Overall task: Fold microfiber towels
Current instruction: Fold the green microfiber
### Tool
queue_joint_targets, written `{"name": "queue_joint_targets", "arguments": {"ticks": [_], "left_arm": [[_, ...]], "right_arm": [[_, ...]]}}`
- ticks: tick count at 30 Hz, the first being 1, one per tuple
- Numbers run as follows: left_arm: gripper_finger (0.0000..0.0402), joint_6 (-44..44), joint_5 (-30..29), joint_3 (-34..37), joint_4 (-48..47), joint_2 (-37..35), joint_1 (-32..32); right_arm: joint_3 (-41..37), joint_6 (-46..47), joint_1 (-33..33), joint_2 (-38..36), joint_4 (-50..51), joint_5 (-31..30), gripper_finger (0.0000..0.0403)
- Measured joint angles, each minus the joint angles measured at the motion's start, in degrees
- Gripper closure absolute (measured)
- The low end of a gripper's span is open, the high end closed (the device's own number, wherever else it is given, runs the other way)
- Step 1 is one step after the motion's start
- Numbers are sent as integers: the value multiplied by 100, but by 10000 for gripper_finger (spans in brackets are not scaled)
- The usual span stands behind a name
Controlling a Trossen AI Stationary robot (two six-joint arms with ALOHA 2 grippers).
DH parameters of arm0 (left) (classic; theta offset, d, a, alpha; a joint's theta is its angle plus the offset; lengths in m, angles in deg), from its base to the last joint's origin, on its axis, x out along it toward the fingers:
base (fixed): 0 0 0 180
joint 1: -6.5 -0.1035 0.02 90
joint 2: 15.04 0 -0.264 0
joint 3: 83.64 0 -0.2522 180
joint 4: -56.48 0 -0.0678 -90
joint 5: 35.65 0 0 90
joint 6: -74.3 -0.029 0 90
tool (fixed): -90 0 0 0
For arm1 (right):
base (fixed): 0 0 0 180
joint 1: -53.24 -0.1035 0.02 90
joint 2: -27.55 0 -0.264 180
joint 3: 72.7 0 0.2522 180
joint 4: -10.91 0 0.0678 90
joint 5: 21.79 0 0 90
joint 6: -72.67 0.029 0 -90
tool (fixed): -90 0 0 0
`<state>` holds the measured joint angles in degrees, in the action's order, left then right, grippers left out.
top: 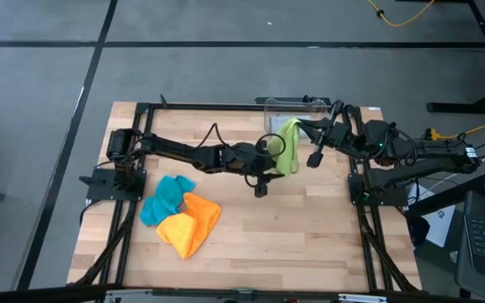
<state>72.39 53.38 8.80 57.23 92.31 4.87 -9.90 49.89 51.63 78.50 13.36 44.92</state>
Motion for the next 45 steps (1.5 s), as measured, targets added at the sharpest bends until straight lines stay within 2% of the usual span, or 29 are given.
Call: {"name": "queue_joint_targets", "arguments": {"ticks": [4, 8, 10, 17, 23, 31, 35, 40, 45], "left_arm": [[317, 0, -16, 0, -106, 0, 0], [382, -14, -338, 0, -274, 0, 2], [395, -17, -465, 0, -348, 0, 2], [401, -20, -907, 2, -1069, -119, 23], [401, -11, -2102, 2, -2277, -551, 150], [401, 221, -3291, 2, -3655, -1386, 346], [401, 334, -3765, -4, -4034, -1794, 402], [401, 337, -4306, -3, -4274, -2136, 510], [401, 332, -4500, -2, -4290, -2211, 549]], "right_arm": [[0, -1, 0, 1, 47, 0, 399], [0, -1, 0, 1, 165, -6, 399], [0, -2, 0, -1, 292, -19, 399], [0, 132, -4, -1, 1208, -549, 399], [0, 644, -2, -1, 2044, -569, 399], [0, 1694, 0, -1, 3441, -529, 399], [-2, 2286, 0, -1, 4073, -226, 399], [-2, 2894, -4, -1, 4705, 520, 399], [-2, 3161, -4, -1, 4940, 790, 399]]}}
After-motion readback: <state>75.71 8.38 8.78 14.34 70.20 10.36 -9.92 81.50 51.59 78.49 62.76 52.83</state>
